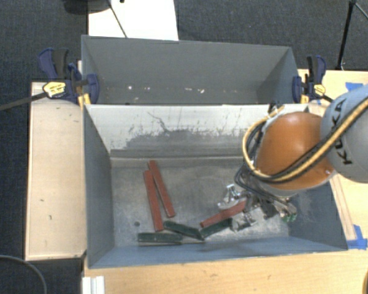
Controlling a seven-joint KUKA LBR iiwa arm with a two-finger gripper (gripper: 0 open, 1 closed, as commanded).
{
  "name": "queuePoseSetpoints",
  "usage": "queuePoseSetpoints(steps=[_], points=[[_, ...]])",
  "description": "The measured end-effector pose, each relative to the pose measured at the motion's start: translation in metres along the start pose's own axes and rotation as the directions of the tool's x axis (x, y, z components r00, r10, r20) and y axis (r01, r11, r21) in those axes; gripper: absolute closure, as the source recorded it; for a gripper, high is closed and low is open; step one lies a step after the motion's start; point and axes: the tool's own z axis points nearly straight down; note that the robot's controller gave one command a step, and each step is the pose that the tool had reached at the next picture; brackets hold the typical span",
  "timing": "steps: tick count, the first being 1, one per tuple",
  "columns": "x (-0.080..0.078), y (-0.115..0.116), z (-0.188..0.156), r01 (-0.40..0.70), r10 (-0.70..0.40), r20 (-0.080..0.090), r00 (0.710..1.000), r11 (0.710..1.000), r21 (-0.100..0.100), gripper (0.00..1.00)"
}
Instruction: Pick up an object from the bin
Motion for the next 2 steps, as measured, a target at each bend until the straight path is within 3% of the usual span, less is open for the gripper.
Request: queuePoseSetpoints(steps=[1,2], points=[[0.001,0.0,-0.03,0.001,-0.001,-0.004,1.0,1.0,-0.002,1.0],[-0.001,-0.001,-0.055,-0.001,0.001,0.007,1.0,1.0,0.002,1.0]])
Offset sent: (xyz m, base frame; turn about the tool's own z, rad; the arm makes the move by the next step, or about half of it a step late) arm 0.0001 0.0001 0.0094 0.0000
